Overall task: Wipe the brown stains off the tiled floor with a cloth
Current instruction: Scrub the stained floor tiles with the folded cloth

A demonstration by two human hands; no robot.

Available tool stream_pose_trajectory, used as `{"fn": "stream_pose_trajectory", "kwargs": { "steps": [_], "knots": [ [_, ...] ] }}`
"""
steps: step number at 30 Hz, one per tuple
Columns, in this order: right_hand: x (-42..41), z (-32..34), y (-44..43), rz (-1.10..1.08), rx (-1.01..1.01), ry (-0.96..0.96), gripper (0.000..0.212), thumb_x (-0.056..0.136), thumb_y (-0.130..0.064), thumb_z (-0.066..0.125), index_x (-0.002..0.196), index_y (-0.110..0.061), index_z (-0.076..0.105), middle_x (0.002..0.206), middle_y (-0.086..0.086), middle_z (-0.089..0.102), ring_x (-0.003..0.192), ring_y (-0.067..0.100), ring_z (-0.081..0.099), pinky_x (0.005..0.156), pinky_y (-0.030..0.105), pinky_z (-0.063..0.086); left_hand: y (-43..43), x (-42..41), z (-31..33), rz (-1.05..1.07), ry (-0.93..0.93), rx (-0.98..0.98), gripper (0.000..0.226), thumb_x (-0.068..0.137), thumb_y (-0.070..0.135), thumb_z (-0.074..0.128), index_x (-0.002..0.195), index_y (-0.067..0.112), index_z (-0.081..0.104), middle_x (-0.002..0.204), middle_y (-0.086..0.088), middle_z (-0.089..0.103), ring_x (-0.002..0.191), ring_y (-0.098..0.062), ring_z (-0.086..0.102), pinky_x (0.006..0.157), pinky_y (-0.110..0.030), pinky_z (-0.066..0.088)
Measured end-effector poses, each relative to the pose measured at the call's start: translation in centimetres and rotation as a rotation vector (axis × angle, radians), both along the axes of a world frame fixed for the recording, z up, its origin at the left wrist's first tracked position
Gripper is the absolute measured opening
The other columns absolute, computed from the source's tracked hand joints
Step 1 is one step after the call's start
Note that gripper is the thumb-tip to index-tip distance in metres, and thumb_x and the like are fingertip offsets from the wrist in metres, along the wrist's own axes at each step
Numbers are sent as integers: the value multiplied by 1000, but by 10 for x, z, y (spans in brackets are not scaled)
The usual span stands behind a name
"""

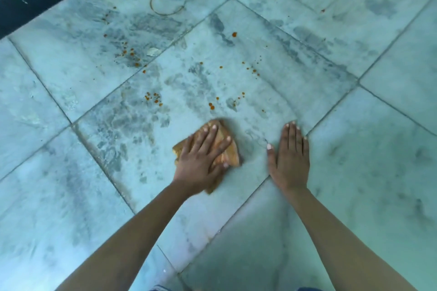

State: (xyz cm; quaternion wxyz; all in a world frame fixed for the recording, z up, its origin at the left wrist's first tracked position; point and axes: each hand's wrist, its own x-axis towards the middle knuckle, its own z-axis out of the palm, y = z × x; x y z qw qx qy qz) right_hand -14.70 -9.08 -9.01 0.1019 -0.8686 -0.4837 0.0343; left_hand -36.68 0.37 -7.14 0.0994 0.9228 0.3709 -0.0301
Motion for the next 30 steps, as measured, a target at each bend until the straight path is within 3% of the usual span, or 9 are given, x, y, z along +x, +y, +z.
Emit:
{"fn": "stream_pose_trajectory", "kwargs": {
  "steps": [4, 8, 12, 16, 20, 24, 27, 30],
  "knots": [
    [-1, -1, 0, 0, 20, -12, 69, 92, -43, 25, 144, 1, 28, 152, 18, 28, 141, 29, 25, 115, 39, 13, 8, -52, -1, 73, -30, 0, 60, 92, 64, 16, 147, 40, 18, 156, -1, 19, 143, -22, 21, 113, -42, 15],
    [-1, -1, 0, -5, 23, 11, 68, 92, -42, 24, 145, 1, 29, 152, 17, 29, 141, 28, 26, 115, 38, 12, 43, 6, 4, 195, -7, -12, 64, 87, 64, 15, 147, 40, 15, 159, -1, 12, 146, -23, 12, 114, -46, 15],
    [-1, 1, 0, -42, 43, 26, 64, 93, -39, 28, 142, 2, 34, 148, 19, 34, 137, 30, 33, 114, 39, 18, 24, 48, 4, -76, -6, 3, 63, 89, 62, 20, 147, 40, 13, 158, -3, 13, 145, -25, 16, 113, -52, 20],
    [-2, 1, 1, -67, 43, 14, 65, 92, -39, 28, 141, 3, 34, 148, 19, 34, 138, 29, 32, 114, 39, 18, -7, -3, -1, -376, -80, 21, 59, 89, 56, 38, 145, 40, 27, 155, 0, 25, 140, -23, 29, 110, -46, 23],
    [-1, 0, 1, -62, 52, 19, 64, 93, -39, 29, 141, 3, 35, 148, 19, 35, 138, 29, 33, 114, 38, 18, 33, -1, 1, -331, -74, 15, 56, 90, 58, 33, 143, 40, 30, 153, 1, 30, 140, -23, 30, 110, -44, 22],
    [0, 0, 2, -63, 64, 54, 60, 93, -34, 29, 138, 3, 41, 145, 20, 40, 134, 30, 39, 111, 39, 21, 51, 78, 9, -188, 6, -8, 64, 86, 66, 20, 146, 43, 18, 158, 2, 13, 145, -23, 16, 115, -48, 17],
    [14, 2, -3, -76, 68, 54, 57, 93, -30, 29, 137, 2, 42, 145, 18, 40, 134, 30, 40, 110, 41, 23, 24, 77, 5, -336, -10, 72, 63, 88, 65, 27, 145, 40, 27, 156, -2, 22, 142, -26, 26, 112, -50, 23],
    [38, -1, -13, -45, 51, 1, 58, 93, -32, 27, 141, 0, 37, 149, 15, 35, 137, 28, 34, 112, 42, 21, 7, 32, -2, -516, -69, 41, 58, 90, 63, 32, 144, 41, 30, 156, 0, 25, 141, -23, 27, 112, -47, 18]
  ]
}}
